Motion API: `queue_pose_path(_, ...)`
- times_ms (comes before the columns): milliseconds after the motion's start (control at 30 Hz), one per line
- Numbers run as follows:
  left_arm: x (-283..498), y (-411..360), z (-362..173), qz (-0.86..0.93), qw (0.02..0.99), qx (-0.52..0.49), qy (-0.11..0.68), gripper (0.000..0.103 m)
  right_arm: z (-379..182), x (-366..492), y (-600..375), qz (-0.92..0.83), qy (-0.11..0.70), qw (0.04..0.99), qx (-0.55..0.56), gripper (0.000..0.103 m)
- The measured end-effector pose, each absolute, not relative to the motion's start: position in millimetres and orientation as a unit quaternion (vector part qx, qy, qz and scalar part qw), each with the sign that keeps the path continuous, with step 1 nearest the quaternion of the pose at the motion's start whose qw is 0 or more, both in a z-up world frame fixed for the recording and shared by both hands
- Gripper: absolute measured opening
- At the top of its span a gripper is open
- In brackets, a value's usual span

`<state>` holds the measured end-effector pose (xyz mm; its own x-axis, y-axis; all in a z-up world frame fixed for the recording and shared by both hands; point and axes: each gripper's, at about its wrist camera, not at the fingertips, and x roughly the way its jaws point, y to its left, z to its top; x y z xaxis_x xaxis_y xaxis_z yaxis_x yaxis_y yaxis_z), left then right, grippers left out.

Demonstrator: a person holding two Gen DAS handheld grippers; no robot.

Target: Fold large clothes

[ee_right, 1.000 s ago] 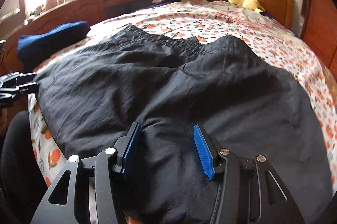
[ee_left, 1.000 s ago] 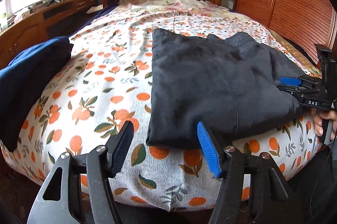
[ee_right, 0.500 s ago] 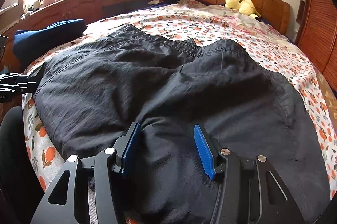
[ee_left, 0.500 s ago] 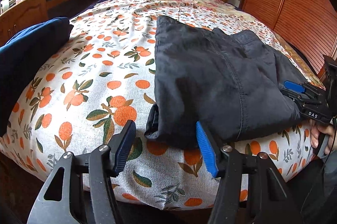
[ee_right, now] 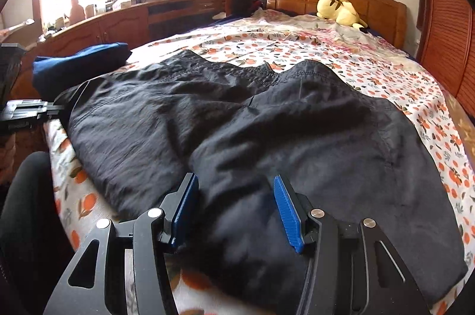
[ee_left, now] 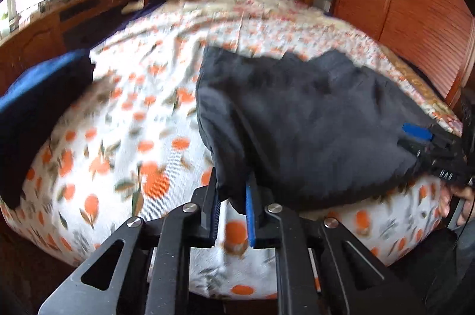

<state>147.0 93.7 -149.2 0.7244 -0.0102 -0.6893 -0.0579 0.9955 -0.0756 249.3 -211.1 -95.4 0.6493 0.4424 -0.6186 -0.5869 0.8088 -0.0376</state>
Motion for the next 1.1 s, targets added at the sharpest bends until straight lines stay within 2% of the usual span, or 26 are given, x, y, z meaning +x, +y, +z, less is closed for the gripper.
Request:
queue_pose_path(333, 194.1, -24.9, -47.9, -0.080, 0.952, 0.039, 0.293, 0.011, -77.4, 252.6, -286.8, 0.215, 0.298, 0.928, -0.066, 0.055)
queue_pose_path(467, 225.3, -85.6, -28.7, -0.135, 0.947, 0.063, 0.284, 0.011, -71.5, 253.3, -317.1, 0.182, 0.293, 0.937, -0.045, 0.055)
queue_pose_path(733, 249.4, -174.2, -26.8, -0.230, 0.926, 0.077, 0.290, 0.010, -66.8, 252.5, -378.3, 0.133, 0.289, 0.948, 0.020, 0.055)
queue_pose_path(1000, 240.8, -166.7, -47.0, -0.219, 0.921, 0.094, 0.307, 0.011, -70.5, 256.4, -370.2, 0.124, 0.302, 0.945, 0.019, 0.055)
queue_pose_path(1100, 235.0, -157.6, -44.6, -0.219, 0.923, 0.084, 0.305, 0.019, -69.0, 254.2, -366.0, 0.128, 0.304, 0.944, 0.009, 0.055)
